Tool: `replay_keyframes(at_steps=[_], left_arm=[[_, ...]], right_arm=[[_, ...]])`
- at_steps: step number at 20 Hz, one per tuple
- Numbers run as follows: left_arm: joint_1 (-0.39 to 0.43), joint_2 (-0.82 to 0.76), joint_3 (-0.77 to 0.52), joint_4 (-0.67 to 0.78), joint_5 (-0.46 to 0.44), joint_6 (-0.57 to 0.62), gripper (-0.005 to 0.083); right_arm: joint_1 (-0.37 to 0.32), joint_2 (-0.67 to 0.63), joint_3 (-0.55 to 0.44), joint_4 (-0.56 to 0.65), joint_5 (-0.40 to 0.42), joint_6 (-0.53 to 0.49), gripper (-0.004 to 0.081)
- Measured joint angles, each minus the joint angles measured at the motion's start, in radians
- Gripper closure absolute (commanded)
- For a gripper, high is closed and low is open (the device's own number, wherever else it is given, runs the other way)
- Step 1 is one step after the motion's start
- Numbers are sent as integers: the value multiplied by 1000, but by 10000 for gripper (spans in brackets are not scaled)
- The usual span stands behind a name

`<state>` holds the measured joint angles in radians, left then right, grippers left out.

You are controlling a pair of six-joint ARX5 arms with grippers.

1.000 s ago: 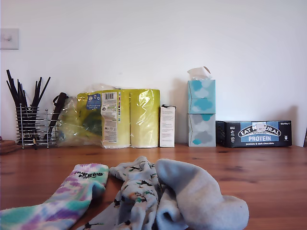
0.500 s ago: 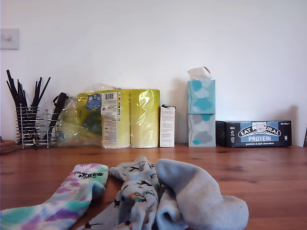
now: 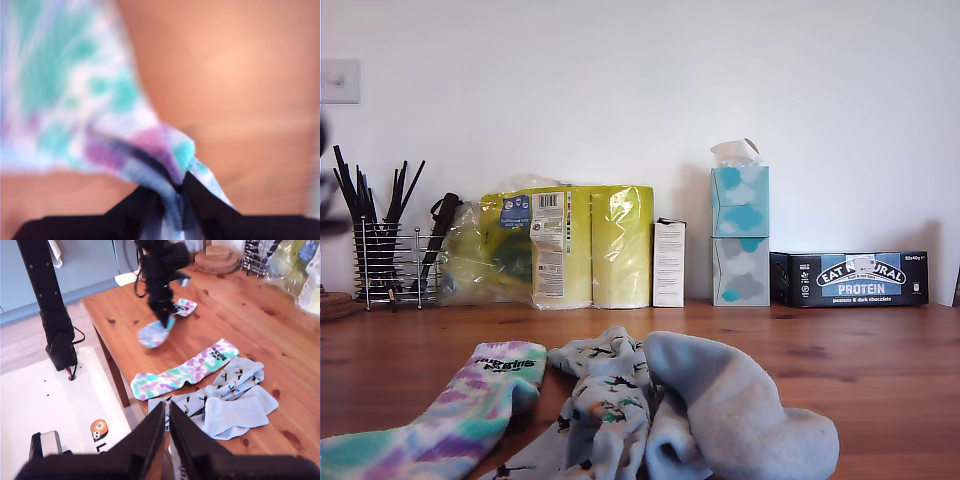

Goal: Pair up the socks based on colour and pattern, by placing each sock on top of its pair

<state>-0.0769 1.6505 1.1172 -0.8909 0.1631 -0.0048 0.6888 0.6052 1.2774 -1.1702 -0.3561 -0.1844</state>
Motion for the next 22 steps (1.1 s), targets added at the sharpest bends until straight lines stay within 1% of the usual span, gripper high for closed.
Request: replay_keyframes(at_steps=[2,5,8,10,13,14,17,22], left_arm=[[-75,-11,83,63,45,13,797],[-156,-14,150,129,121,15,797],[-211,-14,217,137,149,16,797],[-231,-14,244,107,158,14,797],[-232,-14,237,-16,166,8,797],[-231,-14,233,-34,174,8,796],[-240,-14,200,-28,207,8,797],[-303,-6,103,-29,290,5,797]], right_arm=[[0,0,0,2,0,0,781],[0,0,0,3,0,1,781],[0,0,0,2,0,4,781],[0,0,0,2,0,5,781],[0,0,0,2,0,7,781],[0,0,0,2,0,7,781],[0,0,0,2,0,7,781],[0,0,0,2,0,7,781]])
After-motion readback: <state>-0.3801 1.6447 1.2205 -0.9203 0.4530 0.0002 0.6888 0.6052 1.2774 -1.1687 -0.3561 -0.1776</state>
